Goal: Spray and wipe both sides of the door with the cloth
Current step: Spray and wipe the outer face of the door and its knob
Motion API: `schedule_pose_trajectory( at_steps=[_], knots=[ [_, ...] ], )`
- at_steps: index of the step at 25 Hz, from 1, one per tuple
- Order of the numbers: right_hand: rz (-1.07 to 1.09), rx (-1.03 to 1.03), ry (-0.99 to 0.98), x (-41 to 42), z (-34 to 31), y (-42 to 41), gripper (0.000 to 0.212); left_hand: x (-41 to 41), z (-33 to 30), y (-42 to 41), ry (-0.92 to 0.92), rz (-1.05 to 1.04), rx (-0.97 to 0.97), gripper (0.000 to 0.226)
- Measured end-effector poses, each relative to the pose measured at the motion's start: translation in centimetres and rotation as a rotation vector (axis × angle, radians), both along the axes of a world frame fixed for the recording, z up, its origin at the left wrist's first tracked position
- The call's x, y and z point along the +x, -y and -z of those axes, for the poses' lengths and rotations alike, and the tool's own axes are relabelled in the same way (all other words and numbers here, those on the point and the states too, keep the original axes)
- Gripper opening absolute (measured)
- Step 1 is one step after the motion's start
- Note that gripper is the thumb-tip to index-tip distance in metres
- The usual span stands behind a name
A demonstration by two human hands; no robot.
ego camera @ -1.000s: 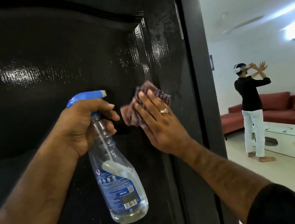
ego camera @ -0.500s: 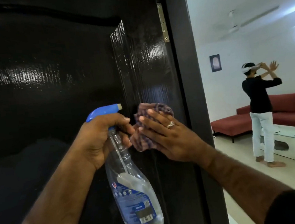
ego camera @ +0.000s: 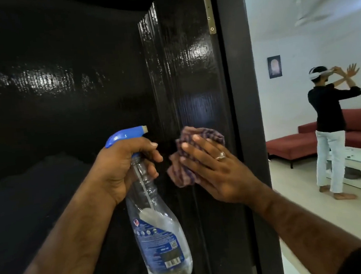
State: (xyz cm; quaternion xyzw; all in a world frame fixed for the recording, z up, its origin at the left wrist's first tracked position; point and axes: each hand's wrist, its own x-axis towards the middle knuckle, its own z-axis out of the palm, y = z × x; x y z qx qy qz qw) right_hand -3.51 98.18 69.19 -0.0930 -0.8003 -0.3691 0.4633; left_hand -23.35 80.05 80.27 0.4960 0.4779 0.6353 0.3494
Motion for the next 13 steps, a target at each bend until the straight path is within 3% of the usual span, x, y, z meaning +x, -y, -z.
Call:
schedule_pose_trajectory(
  at_steps=[5, 6, 10, 11, 13],
  knots=[
    [-0.013, -0.277, -0.483, -3.0, -1.0, 0.7, 0.062, -0.3, 0.7, -0.7, -0.011, 0.002, -0.005, 0.006],
    [-0.039, -0.288, -0.455, -4.0, -0.3, 1.3, 0.062, 0.0, 0.9, -0.9, -0.006, 0.007, -0.003, 0.006],
    [0.000, -0.056, 0.045, 0.0, 4.4, 0.6, 0.060, -0.1, 2.0, -0.4, 0.013, 0.037, 0.018, 0.007],
    [0.019, -0.015, 0.052, 1.3, 4.1, 0.1, 0.059, -0.3, 2.3, 0.0, 0.002, 0.044, 0.015, 0.008],
    [0.043, -0.046, -0.111, 1.9, 1.9, -0.9, 0.059, -0.6, 3.1, 0.6, -0.027, 0.044, 0.001, 0.007]
  ],
)
